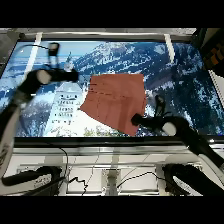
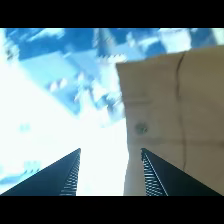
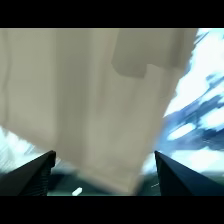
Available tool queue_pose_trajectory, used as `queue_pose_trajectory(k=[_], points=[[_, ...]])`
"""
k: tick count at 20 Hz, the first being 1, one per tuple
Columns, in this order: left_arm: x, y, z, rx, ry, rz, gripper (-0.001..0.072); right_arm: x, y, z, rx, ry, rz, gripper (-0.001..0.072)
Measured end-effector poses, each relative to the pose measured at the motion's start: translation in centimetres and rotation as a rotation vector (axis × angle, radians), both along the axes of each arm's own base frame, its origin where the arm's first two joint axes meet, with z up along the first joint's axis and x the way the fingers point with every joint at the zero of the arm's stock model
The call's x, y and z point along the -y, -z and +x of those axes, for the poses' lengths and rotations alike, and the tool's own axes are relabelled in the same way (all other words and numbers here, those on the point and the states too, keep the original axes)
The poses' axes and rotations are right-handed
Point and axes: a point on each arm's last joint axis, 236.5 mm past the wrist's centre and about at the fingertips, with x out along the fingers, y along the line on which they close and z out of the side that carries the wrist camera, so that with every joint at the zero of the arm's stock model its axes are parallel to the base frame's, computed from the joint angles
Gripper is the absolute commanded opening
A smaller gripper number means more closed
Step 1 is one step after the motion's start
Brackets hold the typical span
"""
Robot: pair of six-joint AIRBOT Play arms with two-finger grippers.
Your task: Fold the clothes and pants, and hang the long-sleeved shirts on hangers.
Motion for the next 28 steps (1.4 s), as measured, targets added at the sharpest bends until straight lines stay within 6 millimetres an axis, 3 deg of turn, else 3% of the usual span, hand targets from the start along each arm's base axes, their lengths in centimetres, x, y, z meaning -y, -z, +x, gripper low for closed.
queue_pose_trajectory(k=[1,2,3,4,6,8,12,17,19,23,26,27,28], points=[[-2.1,-0.5,-1.7,-0.045,-0.004,0.024,0.0412,2.2,-0.6,0.9,0.006,0.011,-0.036,0.0625],[-4.3,-0.2,-3.7,-0.11,-0.008,0.05,0.0454,4.5,-1.0,1.4,-0.001,0.025,-0.07,0.0503],[-5.9,0.3,-5.4,-0.171,-0.011,0.062,0.0533,6.6,-1.1,1.5,-0.016,0.042,-0.095,0.0479],[-7.0,1.0,-6.7,-0.222,-0.012,0.054,0.0552,8.7,-1.0,1.4,-0.041,0.059,-0.119,0.0467],[-7.5,2.9,-9.1,-0.318,0.024,-0.004,0.0612,11.4,-0.3,0.4,-0.099,0.066,-0.135,0.0392],[-6.5,5.4,-10.5,-0.391,0.093,-0.082,0.0645,12.0,0.7,-0.8,-0.148,0.038,-0.114,0.0373],[-2.6,10.0,-11.1,-0.482,0.245,-0.271,0.0649,10.2,2.1,-2.5,-0.194,-0.056,-0.015,0.0376],[1.6,16.0,-10.9,-0.575,0.329,-0.389,0.0648,9.4,2.6,-2.0,-0.16,-0.08,0.029,0.0385],[3.0,17.7,-10.6,-0.586,0.338,-0.4,0.0615,9.3,2.5,-1.8,-0.15,-0.082,0.036,0.0385],[5.4,19.1,-9.7,-0.567,0.339,-0.402,0.0534,9.6,2.6,-1.1,-0.125,-0.068,0.029,0.0385],[6.3,19.8,-9.0,-0.543,0.332,-0.383,0.0359,9.0,3.1,-1.5,-0.167,-0.054,0.064,0.0385],[6.5,19.9,-8.8,-0.535,0.33,-0.379,0.027,8.7,3.4,-1.8,-0.189,-0.055,0.081,0.0386],[6.6,20.0,-8.6,-0.525,0.323,-0.376,0.0101,8.5,3.6,-2.3,-0.215,-0.059,0.093,0.0386]])
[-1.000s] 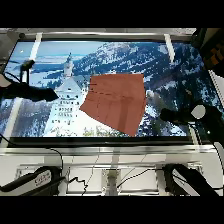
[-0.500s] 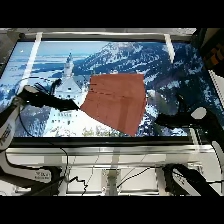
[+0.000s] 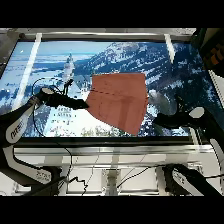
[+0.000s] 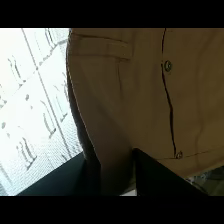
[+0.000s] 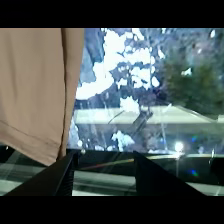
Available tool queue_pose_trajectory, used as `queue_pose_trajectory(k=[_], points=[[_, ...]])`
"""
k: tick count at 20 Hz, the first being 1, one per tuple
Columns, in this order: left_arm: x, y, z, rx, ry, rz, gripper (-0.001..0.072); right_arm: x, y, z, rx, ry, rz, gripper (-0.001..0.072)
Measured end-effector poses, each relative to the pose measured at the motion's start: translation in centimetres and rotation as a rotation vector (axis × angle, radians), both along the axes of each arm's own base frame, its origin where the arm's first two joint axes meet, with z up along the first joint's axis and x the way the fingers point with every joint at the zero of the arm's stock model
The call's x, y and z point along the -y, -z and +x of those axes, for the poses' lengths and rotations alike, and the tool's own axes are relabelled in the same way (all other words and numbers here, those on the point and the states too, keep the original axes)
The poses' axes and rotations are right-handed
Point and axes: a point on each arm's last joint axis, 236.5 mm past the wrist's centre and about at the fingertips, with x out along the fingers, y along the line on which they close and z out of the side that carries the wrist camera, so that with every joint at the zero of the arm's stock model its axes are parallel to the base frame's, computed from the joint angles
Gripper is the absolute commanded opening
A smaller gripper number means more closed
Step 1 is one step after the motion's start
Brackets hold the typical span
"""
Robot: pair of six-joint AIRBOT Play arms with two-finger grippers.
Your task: Fold the clothes and pants, and hang the long-sleeved shirts on hangers.
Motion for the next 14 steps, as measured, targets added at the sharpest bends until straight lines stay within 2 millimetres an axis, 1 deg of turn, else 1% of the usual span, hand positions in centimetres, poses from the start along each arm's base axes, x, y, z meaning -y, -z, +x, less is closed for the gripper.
queue_pose_trajectory(k=[1,2,3,4,5,7,8,9,11,13,14], points=[[0.0,0.1,0.3,0.009,-0.009,0.007,0.0015,-0.2,0.2,-0.2,-0.016,-0.001,0.011,0.0386],[0.1,0.2,0.4,0.013,-0.012,0.008,0.0013,-0.4,0.4,-0.5,-0.033,-0.001,0.021,0.0388],[0.2,0.1,0.5,0.017,-0.015,0.007,0.0013,-0.6,0.7,-0.9,-0.051,-0.001,0.03,0.0449],[0.2,0.0,0.6,0.021,-0.018,0.006,0.0012,-0.9,1.1,-1.5,-0.075,0.0,0.045,0.054],[0.3,-0.2,0.7,0.024,-0.022,0.007,0.0012,-1.4,1.6,-2.1,-0.097,0.002,0.064,0.0592],[0.2,-0.7,1.0,0.028,-0.041,0.008,0.0012,-2.4,2.5,-3.5,-0.142,0.022,0.114,0.0579],[0.2,-1.0,1.2,0.031,-0.055,0.009,0.0011,-3.0,2.9,-4.0,-0.158,0.043,0.144,0.0482],[0.2,-1.5,1.3,0.027,-0.069,0.006,0.0011,-3.5,3.3,-4.2,-0.162,0.069,0.169,0.0425],[0.3,-2.2,1.3,0.027,-0.083,0.008,0.0011,-4.2,3.7,-4.0,-0.158,0.124,0.212,0.0429],[0.6,-2.7,1.2,0.023,-0.089,0.009,0.0011,-4.5,4.1,-3.5,-0.149,0.176,0.239,0.051],[1.0,-2.8,1.0,0.016,-0.089,0.009,0.001,-4.7,4.4,-3.5,-0.157,0.194,0.254,0.0525]])
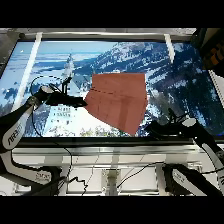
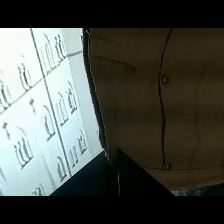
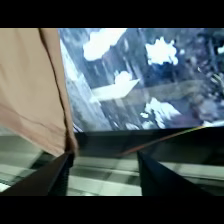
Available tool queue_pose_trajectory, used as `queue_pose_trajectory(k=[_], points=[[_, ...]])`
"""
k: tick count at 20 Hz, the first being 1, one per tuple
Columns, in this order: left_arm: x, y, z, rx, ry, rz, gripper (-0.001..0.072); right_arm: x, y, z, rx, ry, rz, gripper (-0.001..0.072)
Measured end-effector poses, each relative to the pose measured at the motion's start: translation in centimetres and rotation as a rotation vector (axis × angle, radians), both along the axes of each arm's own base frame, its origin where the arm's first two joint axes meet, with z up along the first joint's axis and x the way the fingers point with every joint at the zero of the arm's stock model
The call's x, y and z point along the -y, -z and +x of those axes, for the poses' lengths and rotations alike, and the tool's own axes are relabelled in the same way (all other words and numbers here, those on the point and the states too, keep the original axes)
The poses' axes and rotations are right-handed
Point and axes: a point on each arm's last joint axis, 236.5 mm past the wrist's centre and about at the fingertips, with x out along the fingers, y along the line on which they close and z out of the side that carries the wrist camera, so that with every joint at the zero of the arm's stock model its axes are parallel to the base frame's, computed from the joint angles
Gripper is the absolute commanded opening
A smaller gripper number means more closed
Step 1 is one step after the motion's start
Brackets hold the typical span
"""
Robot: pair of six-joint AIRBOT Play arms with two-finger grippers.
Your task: Fold the clothes and pants, and hang the long-sleeved shirts on hangers.
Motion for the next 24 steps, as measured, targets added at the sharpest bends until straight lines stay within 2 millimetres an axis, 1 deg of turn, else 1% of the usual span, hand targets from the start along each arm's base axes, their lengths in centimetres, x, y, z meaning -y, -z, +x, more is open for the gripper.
queue_pose_trajectory(k=[5,6,8,9,13,17,20,21,22,24], points=[[2.9,0.1,-1.3,-0.009,0.012,0.038,0.001,-0.9,1.1,-0.2,-0.055,0.031,0.056,0.0523],[3.3,-0.1,-1.3,0.007,0.001,0.053,0.001,-1.0,1.3,-0.3,-0.062,0.031,0.063,0.0504],[3.9,-0.7,-1.2,0.045,-0.021,0.081,0.0012,-1.0,1.7,-0.3,-0.066,0.029,0.063,0.0373],[4.1,-0.9,-1.1,0.059,-0.027,0.09,0.0012,-0.9,1.9,-0.3,-0.063,0.026,0.055,0.036],[4.3,-1.5,-1.0,0.087,-0.045,0.112,0.0011,-0.6,2.3,0.1,-0.043,0.026,0.044,0.0361],[3.5,-1.2,-0.9,0.113,-0.037,0.163,0.001,-0.9,2.4,0.1,-0.046,0.021,0.057,0.036],[3.0,-1.2,-0.3,0.153,-0.042,0.211,0.001,-1.4,2.6,0.3,-0.059,0.039,0.09,0.036],[3.0,-1.3,0.0,0.173,-0.044,0.223,0.001,-1.6,2.6,0.4,-0.061,0.043,0.102,0.0357],[3.1,-1.4,0.2,0.19,-0.046,0.235,0.0011,-1.8,2.6,0.5,-0.062,0.045,0.117,0.0325],[3.4,-1.5,0.4,0.215,-0.045,0.246,0.0012,-2.1,2.7,0.5,-0.059,0.039,0.133,0.0325]])
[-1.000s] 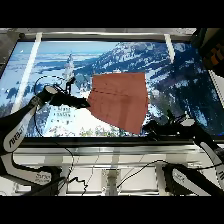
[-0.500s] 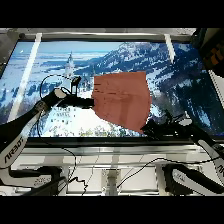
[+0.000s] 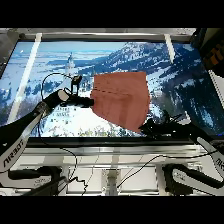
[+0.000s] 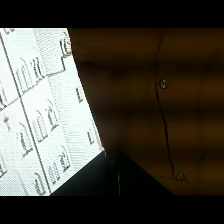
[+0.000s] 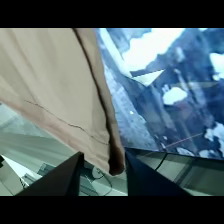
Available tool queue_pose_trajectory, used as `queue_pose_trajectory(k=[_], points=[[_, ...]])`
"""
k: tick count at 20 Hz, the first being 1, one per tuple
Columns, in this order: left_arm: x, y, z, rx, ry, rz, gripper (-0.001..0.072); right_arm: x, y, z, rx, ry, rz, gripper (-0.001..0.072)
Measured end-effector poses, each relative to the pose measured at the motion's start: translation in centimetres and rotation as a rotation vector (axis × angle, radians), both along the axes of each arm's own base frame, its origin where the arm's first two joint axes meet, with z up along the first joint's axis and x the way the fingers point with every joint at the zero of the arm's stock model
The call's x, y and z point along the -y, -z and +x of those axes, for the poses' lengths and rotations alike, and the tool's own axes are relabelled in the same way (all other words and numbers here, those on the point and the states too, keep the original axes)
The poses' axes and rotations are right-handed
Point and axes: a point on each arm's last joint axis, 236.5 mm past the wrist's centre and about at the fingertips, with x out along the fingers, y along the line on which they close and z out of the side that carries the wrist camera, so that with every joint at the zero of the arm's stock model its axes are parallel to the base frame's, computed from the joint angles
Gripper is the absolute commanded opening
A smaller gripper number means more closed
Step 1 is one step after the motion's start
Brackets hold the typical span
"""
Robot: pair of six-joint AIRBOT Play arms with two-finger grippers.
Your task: Fold the clothes and pants, and hang the long-sleeved shirts on hangers.
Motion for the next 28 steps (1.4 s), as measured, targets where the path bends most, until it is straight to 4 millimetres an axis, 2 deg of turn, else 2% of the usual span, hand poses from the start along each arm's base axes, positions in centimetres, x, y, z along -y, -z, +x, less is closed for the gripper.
queue_pose_trajectory(k=[6,9,13,15,17,18,21,24,26,28], points=[[0.3,0.0,0.0,0.017,0.008,0.016,0.0015,-0.8,0.0,0.0,0.007,-0.019,0.039,0.0323],[0.4,0.1,0.0,0.015,0.01,0.018,0.0015,-1.9,0.0,0.1,0.031,-0.046,0.041,0.0321],[0.4,0.1,-0.1,0.013,0.011,0.018,0.0015,-2.7,-0.3,1.2,0.088,-0.091,0.013,0.0295],[0.4,0.1,-0.1,0.013,0.011,0.018,0.0015,-1.8,-0.3,3.5,0.157,-0.083,-0.052,0.0099],[0.1,0.1,0.0,0.013,0.004,0.018,0.0015,-1.1,-0.7,5.1,0.213,-0.108,-0.103,0.0019],[-0.2,0.0,0.1,0.015,-0.001,0.018,0.0015,-0.9,-1.0,5.7,0.238,-0.132,-0.123,0.0008],[-1.5,-1.1,0.8,0.034,-0.03,0.013,0.0014,-1.1,-2.6,6.5,0.282,-0.223,-0.132,0.0007],[-2.7,-3.3,1.2,0.075,-0.037,0.007,0.0014,-1.5,-5.1,7.3,0.338,-0.301,-0.129,0.0006],[-3.0,-6.0,1.2,0.15,0.01,0.024,0.0012,-2.1,-8.1,8.7,0.423,-0.345,-0.137,0.0005],[-3.3,-9.3,0.9,0.243,0.06,0.049,0.0011,-2.8,-12.3,10.5,0.55,-0.383,-0.163,0.0005]])
